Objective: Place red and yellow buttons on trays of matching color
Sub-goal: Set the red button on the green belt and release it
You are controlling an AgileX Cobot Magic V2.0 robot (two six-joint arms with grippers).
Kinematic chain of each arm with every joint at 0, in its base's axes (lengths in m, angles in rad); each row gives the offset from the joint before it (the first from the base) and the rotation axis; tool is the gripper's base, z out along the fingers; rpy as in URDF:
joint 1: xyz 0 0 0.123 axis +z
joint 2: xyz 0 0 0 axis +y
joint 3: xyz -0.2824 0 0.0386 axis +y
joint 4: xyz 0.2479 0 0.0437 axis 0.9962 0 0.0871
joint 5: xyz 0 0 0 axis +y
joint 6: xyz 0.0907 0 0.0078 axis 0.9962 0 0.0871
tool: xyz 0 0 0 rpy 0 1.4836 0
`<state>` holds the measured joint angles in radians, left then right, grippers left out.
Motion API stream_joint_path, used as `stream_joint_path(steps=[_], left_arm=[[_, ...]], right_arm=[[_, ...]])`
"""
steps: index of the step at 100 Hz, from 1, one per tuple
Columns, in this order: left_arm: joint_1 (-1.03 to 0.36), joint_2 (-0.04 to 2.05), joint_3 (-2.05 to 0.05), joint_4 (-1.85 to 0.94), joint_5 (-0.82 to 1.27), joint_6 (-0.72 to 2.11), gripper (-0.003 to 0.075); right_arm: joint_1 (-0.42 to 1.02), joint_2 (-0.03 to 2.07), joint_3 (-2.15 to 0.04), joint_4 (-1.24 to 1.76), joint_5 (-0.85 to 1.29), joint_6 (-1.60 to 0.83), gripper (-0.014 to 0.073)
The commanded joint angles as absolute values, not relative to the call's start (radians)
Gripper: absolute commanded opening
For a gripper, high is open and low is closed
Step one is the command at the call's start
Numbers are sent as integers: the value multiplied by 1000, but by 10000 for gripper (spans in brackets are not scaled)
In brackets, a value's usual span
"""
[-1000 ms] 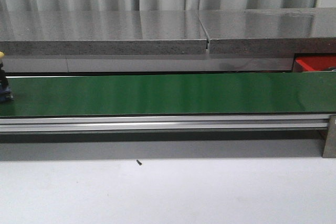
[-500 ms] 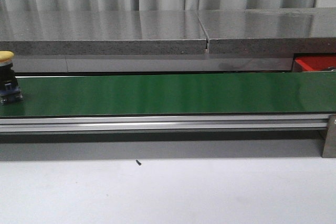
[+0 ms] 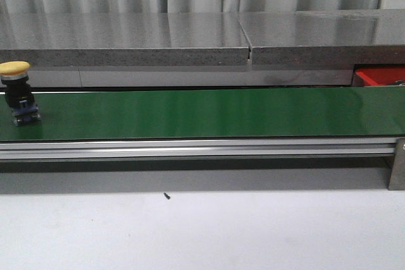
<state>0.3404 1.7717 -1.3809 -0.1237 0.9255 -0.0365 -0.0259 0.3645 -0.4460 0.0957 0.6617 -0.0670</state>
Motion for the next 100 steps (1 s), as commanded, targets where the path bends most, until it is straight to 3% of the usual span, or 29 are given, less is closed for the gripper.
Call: stream_joint_path(steps=[1,13,59,69,88,100], left_arm=[[336,1729,-1406,-131,905,-33,447],[336,1729,-1406,-145,900,-29,554],[321,1561,-1406,-312,828,160,545],[296,1520,-1406,-314,830,195,435],[206,1459,-1406,-314,827,221,-21],[141,1428,-1406,-301,827,229,-19]], right_arm=[[-24,369,-472,90,590,-72,-114],[-24,369,-472,90,590,-72,-114],[-24,369,-472,90,590,-72,-114],[-24,369,-472,90,590,-72,-114],[-24,369,-472,90,590,-72,-114],[-24,369,-472,90,590,-72,-114]])
